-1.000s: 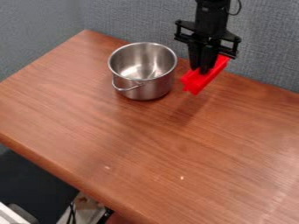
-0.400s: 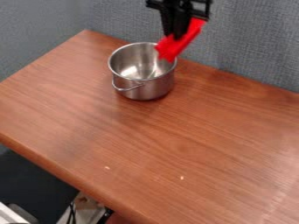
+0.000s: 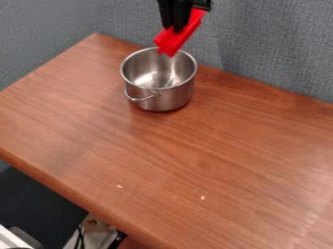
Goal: Put the red object in the metal pot
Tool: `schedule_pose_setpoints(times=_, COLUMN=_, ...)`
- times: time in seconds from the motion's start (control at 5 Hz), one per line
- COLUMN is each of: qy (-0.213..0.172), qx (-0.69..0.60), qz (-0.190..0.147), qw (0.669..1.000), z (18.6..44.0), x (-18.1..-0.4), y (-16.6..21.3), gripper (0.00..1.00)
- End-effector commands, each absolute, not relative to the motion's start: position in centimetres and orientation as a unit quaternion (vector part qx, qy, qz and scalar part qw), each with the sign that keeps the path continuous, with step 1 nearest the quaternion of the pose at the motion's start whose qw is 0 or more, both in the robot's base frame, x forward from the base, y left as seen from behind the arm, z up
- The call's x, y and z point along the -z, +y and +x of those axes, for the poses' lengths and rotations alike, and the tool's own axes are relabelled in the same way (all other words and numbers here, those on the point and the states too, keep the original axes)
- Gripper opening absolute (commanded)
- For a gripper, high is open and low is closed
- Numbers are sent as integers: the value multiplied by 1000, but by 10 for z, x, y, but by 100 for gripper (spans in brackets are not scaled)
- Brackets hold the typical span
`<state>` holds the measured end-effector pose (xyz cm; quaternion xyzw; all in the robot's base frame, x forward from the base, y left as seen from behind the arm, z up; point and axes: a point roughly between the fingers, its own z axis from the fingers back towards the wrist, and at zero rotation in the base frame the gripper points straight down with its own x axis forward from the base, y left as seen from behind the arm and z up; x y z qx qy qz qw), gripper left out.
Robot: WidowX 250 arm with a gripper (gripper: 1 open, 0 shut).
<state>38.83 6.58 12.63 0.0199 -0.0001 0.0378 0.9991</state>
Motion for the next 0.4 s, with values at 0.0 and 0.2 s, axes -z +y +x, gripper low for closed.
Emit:
schedule_pose_setpoints(times=0.0, qy=-22, qx=-49, qz=36, qw=998, z=395, x=-140, y=80, gripper=0)
schedule_pose_setpoints(times=0.2, qy=-18, qx=-49, qz=39, qw=998, z=397, x=-134, y=81, gripper=0)
